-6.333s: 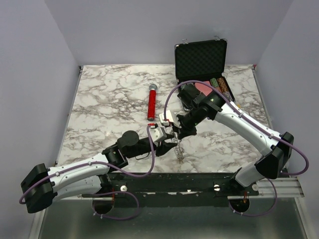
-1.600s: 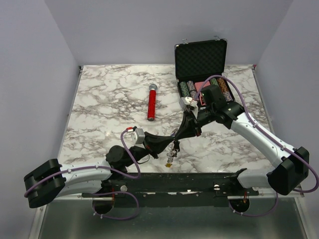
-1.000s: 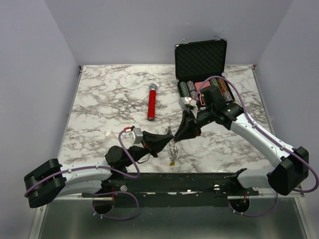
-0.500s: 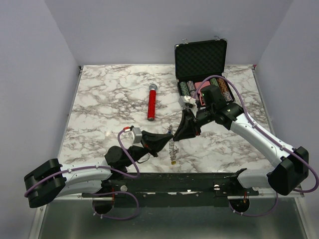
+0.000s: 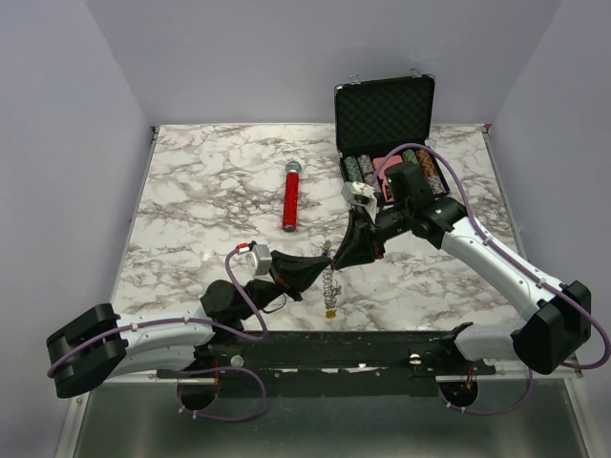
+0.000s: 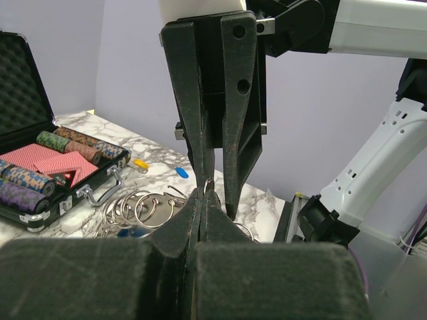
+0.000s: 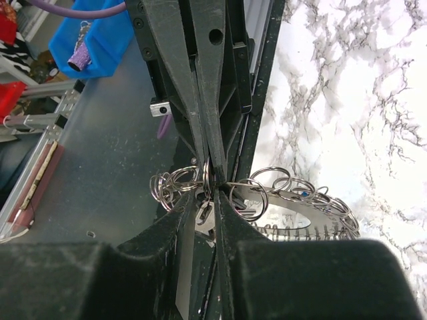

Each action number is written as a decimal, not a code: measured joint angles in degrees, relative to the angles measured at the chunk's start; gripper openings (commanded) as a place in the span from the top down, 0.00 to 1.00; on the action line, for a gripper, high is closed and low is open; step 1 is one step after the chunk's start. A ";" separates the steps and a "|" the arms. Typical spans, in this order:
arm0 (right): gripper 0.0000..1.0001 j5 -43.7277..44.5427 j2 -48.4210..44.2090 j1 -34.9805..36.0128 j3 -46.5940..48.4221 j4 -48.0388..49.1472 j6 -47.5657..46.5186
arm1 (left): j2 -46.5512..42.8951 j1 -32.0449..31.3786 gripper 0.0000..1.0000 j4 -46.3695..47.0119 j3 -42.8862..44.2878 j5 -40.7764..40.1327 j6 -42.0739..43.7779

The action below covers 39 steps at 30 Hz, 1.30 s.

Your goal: Put the keys on the keyring

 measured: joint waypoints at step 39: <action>1.00 3.28 1.79 -0.17 1.03 -6.54 -9.66 | 0.92 -0.02 0.87 -1.01 -1.29 0.44 -0.57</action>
